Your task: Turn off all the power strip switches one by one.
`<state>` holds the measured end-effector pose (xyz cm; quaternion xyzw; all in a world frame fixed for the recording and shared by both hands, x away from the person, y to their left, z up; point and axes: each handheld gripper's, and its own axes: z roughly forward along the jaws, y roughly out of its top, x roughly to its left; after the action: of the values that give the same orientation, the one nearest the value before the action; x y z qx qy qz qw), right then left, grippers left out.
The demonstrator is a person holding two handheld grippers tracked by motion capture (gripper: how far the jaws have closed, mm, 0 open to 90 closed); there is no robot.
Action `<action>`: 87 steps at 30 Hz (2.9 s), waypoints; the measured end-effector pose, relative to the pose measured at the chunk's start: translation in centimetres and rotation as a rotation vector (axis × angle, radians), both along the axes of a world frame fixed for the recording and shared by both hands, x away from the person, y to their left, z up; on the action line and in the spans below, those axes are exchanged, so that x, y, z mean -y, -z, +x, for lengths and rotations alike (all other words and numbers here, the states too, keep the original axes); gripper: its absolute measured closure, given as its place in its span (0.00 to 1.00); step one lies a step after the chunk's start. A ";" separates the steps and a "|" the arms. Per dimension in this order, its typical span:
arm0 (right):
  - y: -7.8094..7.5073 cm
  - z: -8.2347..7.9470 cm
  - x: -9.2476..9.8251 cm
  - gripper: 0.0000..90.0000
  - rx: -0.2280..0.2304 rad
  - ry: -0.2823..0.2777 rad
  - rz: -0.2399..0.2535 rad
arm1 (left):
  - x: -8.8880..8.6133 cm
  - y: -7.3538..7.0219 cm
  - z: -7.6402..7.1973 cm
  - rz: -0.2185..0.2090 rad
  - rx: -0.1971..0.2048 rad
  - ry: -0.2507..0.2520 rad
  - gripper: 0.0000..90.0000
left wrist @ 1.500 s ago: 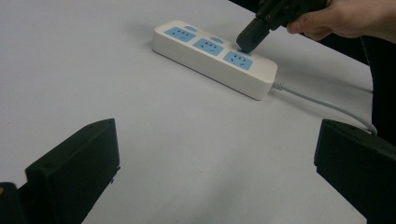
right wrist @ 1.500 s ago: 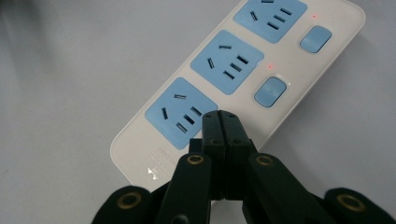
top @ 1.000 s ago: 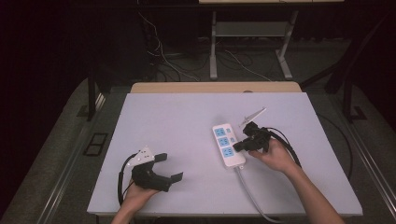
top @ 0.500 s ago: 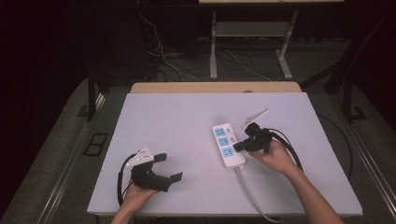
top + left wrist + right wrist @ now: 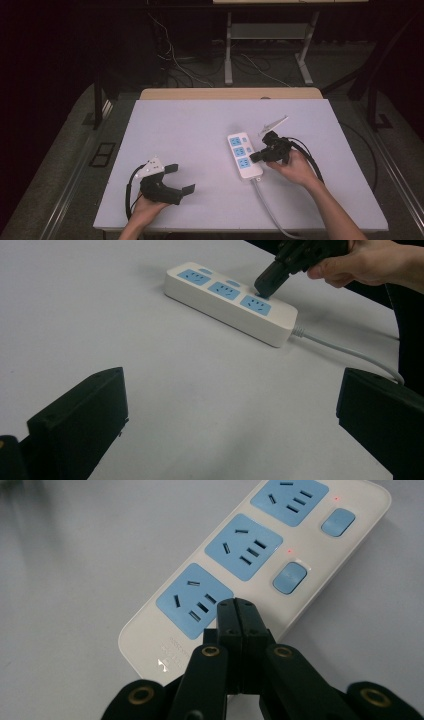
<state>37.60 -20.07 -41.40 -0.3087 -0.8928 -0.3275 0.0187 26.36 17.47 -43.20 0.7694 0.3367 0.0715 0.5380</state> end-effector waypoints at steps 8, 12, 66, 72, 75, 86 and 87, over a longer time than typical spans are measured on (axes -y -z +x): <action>-0.6 0.1 0.5 1.00 -0.007 0.002 0.020 | 0.0 0.1 0.1 0.002 -0.002 -0.001 0.00; -0.9 0.2 0.7 1.00 -0.006 0.007 0.034 | 0.0 0.1 0.1 0.001 -0.002 0.001 0.00; -0.3 4.5 -0.8 1.00 -0.033 0.011 0.015 | -0.1 0.0 0.1 -0.003 0.000 -0.005 0.00; 0.0 4.6 -0.9 1.00 -0.036 0.013 0.017 | -0.1 0.0 0.1 -0.004 0.000 -0.005 0.00; 0.0 4.6 -0.8 1.00 -0.031 0.011 0.017 | -0.1 0.0 0.1 -0.003 0.001 -0.005 0.00; -0.1 4.2 -1.0 1.00 -0.004 0.005 0.001 | -0.1 0.0 0.0 -0.002 0.000 -0.003 0.00; -0.1 4.2 -1.0 1.00 0.000 0.006 -0.001 | 0.0 0.0 0.0 -0.003 0.000 -0.004 0.00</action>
<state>41.80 -19.02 -41.32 -0.3112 -0.8921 -0.3272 0.0174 26.40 17.51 -43.18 0.7679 0.3383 0.0718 0.5391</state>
